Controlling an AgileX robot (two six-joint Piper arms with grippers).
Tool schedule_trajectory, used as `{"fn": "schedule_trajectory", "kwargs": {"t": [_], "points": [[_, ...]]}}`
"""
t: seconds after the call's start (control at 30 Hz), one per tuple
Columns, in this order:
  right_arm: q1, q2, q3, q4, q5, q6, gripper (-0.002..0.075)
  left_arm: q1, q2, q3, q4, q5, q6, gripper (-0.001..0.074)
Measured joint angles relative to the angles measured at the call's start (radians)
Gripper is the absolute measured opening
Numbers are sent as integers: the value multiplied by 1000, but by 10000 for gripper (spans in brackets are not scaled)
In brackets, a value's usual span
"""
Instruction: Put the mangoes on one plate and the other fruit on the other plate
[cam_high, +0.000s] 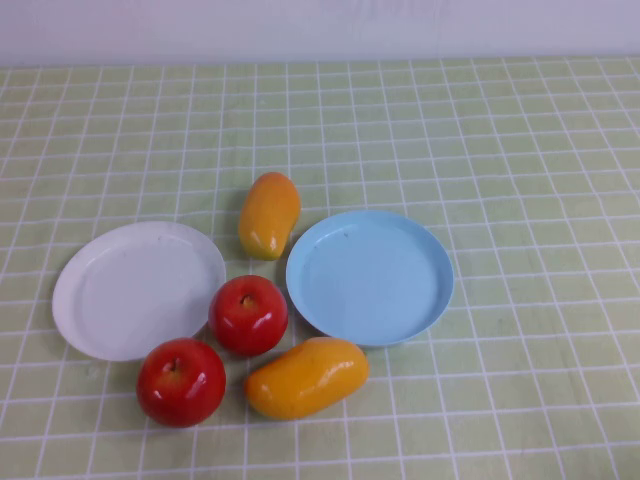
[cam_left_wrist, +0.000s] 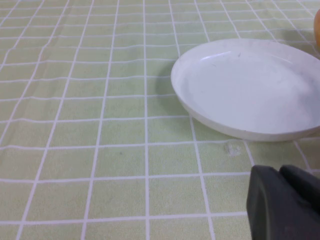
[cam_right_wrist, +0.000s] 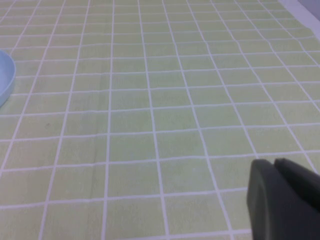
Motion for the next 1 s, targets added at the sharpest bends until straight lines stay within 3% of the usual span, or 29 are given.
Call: {"fn": "schedule_trajectory", "kwargs": {"t": [0.43, 0.63, 1.0], "points": [[0, 0, 0, 0, 0, 0, -16, 0, 0, 0, 0, 0, 0, 2], [0, 0, 0, 0, 0, 0, -16, 0, 0, 0, 131, -24, 0, 1], [0, 0, 0, 0, 0, 0, -16, 0, 0, 0, 152, -30, -2, 1]]}}
